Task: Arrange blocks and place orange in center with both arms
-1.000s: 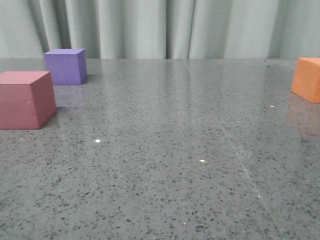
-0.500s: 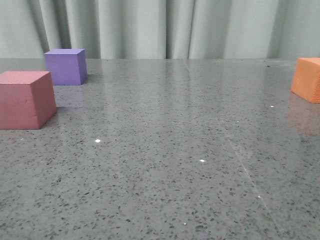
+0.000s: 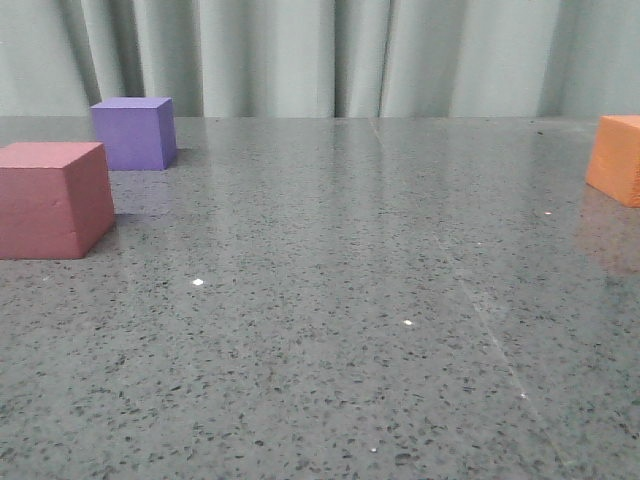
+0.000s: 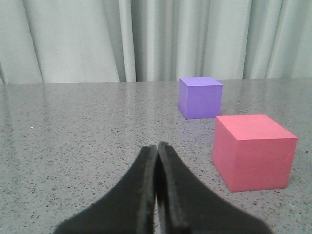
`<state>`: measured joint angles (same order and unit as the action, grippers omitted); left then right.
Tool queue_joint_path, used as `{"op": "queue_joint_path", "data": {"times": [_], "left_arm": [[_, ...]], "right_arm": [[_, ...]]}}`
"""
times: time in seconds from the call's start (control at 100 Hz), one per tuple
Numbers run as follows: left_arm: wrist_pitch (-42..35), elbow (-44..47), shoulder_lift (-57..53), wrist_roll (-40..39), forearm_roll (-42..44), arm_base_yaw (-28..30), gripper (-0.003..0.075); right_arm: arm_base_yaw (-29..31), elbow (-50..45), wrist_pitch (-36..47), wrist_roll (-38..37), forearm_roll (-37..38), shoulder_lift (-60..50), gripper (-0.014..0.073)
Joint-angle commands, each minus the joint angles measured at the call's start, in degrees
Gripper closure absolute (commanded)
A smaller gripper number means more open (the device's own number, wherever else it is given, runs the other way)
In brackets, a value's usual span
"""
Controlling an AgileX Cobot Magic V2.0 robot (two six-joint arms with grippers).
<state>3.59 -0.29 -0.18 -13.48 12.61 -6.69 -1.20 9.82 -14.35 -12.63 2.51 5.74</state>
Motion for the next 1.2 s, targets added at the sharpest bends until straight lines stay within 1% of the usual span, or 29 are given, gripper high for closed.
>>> {"op": "queue_joint_path", "data": {"times": [0.0,0.09,0.17,0.25,0.33,0.47,0.52,0.54,0.56,0.57,0.61,0.62,0.64,0.66,0.68,0.69,0.7,0.71,0.73,0.74,0.76,0.77,0.87,0.95,1.06,1.19], "left_arm": [[-4.2,3.2,-1.9,0.0,-0.2,0.1,0.0739],[-4.2,3.2,-1.9,0.0,-0.2,0.1,0.0739],[-4.2,3.2,-1.9,0.0,-0.2,0.1,0.0739],[-4.2,3.2,-1.9,0.0,-0.2,0.1,0.0739],[-4.2,3.2,-1.9,0.0,-0.2,0.1,0.0739],[-4.2,3.2,-1.9,0.0,-0.2,0.1,0.0739],[-4.2,3.2,-1.9,0.0,-0.2,0.1,0.0739],[-4.2,3.2,-1.9,0.0,-0.2,0.1,0.0739],[-4.2,3.2,-1.9,0.0,-0.2,0.1,0.0739],[-4.2,3.2,-1.9,0.0,-0.2,0.1,0.0739],[-4.2,3.2,-1.9,0.0,-0.2,0.1,0.0739],[-4.2,3.2,-1.9,0.0,-0.2,0.1,0.0739],[-4.2,3.2,-1.9,0.0,-0.2,0.1,0.0739],[-4.2,3.2,-1.9,0.0,-0.2,0.1,0.0739],[-4.2,3.2,-1.9,0.0,-0.2,0.1,0.0739],[-4.2,3.2,-1.9,0.0,-0.2,0.1,0.0739],[-4.2,3.2,-1.9,0.0,-0.2,0.1,0.0739],[-4.2,3.2,-1.9,0.0,-0.2,0.1,0.0739],[-4.2,3.2,-1.9,0.0,-0.2,0.1,0.0739],[-4.2,3.2,-1.9,0.0,-0.2,0.1,0.0739],[-4.2,3.2,-1.9,0.0,-0.2,0.1,0.0739],[-4.2,3.2,-1.9,0.0,-0.2,0.1,0.0739],[-4.2,3.2,-1.9,0.0,-0.2,0.1,0.0739],[-4.2,3.2,-1.9,0.0,-0.2,0.1,0.0739],[-4.2,3.2,-1.9,0.0,-0.2,0.1,0.0739],[-4.2,3.2,-1.9,0.0,-0.2,0.1,0.0739]], "right_arm": [[-0.2,10.3,-6.9,-0.2,-0.2,8.5,0.0713],[-0.2,19.9,-16.5,-0.2,-0.2,17.7,0.0713],[-0.2,27.7,-20.2,-0.2,-0.2,25.5,0.0713],[-0.2,32.9,-19.7,-0.2,-0.2,30.8,0.0713],[-0.2,37.5,-17.0,-0.2,-0.2,35.9,0.0713],[-0.2,39.9,-11.0,-0.1,-0.2,42.0,0.0708],[-0.2,40.1,-9.7,0.0,-0.2,43.7,0.068],[-0.2,40.2,-9.8,0.0,-0.2,44.3,0.0657],[-0.2,40.3,-9.8,0.0,-0.2,44.8,0.0615],[-0.2,40.3,-9.8,0.0,-0.2,45.0,0.0615],[-0.2,40.3,-10.1,0.0,-0.2,45.8,0.0513],[-0.2,40.3,-10.2,0.0,-0.2,45.9,0.0513],[-0.2,40.3,-10.3,0.0,-0.3,46.2,0.0457],[-0.2,40.3,-10.7,0.0,-0.3,46.5,0.0371],[-0.2,40.3,-10.8,0.0,-0.3,46.6,0.0324],[-0.2,40.3,-10.9,0.0,-0.3,46.6,0.0275],[-0.2,40.3,-10.9,0.0,-0.3,46.7,0.025],[-0.2,40.3,-11.0,0.0,-0.3,46.8,0.02],[-0.2,40.3,-11.0,0.0,-0.3,46.8,0.0149],[-0.2,40.3,-11.1,0.0,-0.3,46.8,0.0099],[-0.2,40.3,-11.1,0.0,-0.3,46.8,0.0049],[-0.2,40.3,-11.1,0.0,-0.3,46.8,-0.0021],[-0.2,40.5,-11.4,0.0,-0.3,46.9,0.0018],[-0.2,41.6,-13.9,0.5,-0.3,47.8,0.0022],[-0.2,46.5,-19.7,3.8,-0.3,52.4,0.0022],[-0.2,53.5,-22.7,5.6,-0.3,59.3,0.0022]]}}
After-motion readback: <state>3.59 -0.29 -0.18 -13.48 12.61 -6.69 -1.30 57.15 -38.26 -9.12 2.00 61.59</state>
